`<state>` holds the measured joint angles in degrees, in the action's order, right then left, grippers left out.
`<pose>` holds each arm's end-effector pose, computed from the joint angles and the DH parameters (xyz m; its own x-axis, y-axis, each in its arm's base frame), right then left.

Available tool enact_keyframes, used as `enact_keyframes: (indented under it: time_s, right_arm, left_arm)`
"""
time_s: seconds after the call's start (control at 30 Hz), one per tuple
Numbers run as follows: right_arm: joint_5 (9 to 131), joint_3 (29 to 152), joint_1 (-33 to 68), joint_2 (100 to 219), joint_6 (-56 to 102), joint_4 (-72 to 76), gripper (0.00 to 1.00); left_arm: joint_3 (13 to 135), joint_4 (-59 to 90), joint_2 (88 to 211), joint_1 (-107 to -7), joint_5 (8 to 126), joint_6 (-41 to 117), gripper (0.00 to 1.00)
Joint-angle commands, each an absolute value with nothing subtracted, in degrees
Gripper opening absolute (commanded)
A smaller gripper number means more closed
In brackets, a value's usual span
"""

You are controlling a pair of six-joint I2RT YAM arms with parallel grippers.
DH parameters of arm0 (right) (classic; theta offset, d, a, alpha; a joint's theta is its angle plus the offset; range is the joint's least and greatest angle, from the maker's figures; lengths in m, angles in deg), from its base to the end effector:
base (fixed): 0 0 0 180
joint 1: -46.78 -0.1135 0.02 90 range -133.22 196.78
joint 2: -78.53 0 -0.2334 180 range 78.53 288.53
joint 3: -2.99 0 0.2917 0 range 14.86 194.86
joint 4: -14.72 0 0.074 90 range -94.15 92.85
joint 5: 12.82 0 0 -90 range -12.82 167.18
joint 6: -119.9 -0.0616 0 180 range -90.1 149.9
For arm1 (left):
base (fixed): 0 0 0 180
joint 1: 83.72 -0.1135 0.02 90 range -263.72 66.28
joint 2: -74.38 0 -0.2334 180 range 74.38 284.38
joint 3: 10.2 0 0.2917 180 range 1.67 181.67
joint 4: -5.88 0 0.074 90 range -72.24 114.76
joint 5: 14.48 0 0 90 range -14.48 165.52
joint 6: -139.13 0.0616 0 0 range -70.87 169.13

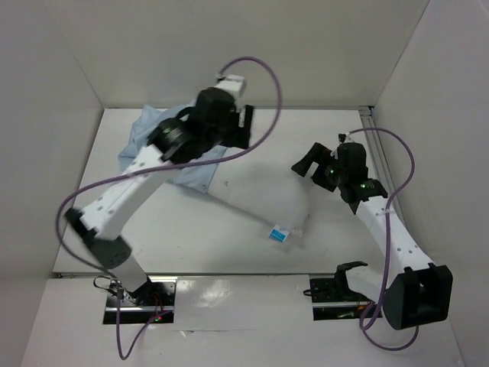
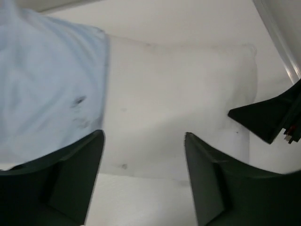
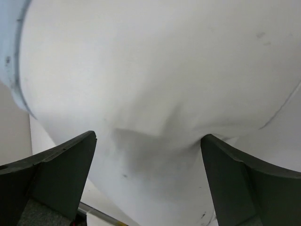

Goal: Put the pillow into the pillowcase

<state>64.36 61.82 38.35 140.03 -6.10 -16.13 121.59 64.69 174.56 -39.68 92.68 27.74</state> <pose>0.3064 0.0592 0.2310 -0.6335 0.4855 -0.6024 0.0574 0.8060 0.5892 0.3202 -0.2844 0.4354 -0.4794 -0.0212 -0.8773 0.3230 0.9253 -0.1988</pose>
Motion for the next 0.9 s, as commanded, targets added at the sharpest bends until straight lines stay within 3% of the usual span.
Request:
enact_keyframes:
  time_s: [0.0, 0.03, 0.07, 0.13, 0.2, 0.3, 0.33, 0.43, 0.53, 0.87]
  right_arm:
    - [61.8, 67.8, 38.5, 139.4, -1.7, -19.2, 0.99]
    - [62.5, 67.9, 38.5, 138.8, -1.0, -19.9, 0.99]
    - [62.5, 68.6, 39.0, 137.7, -1.0, -21.0, 0.99]
    - [63.3, 69.3, 39.0, 137.0, -0.3, -22.9, 0.99]
    - [63.3, 69.8, 39.0, 135.5, -0.3, -24.9, 0.99]
    - [63.8, 67.6, 39.6, 133.6, -0.3, -26.1, 0.99]
    - [63.8, 67.1, 39.6, 132.8, -0.3, -26.1, 0.99]
    - [63.3, 65.7, 39.6, 132.2, 0.3, -27.4, 0.99]
    - [63.3, 65.1, 39.6, 132.2, 1.0, -28.4, 0.99]
    - [64.4, 66.3, 39.6, 132.8, 1.5, -28.4, 0.99]
  left_arm:
    - [109.0, 65.0, 157.1, -40.6, 108.2, 20.8, 0.77]
    - [104.1, 64.3, 153.9, -40.6, 109.6, 16.5, 0.70]
    - [93.7, 62.1, 148.3, -40.6, 110.1, 12.3, 0.52]
    - [82.8, 59.0, 143.5, -40.6, 110.1, 9.5, 0.47]
    - [69.8, 58.0, 139.1, -40.6, 111.0, 4.9, 0.69]
    - [55.7, 48.8, 136.0, -40.0, 110.7, 0.4, 0.90]
    - [53.2, 45.6, 134.3, -40.0, 109.0, 1.5, 0.92]
    - [45.6, 32.9, 133.7, -39.5, 109.0, 4.2, 0.94]
    - [44.2, 30.9, 137.1, -38.9, 114.4, 4.2, 0.92]
    - [44.2, 22.2, 148.1, -44.2, 111.5, 9.7, 0.89]
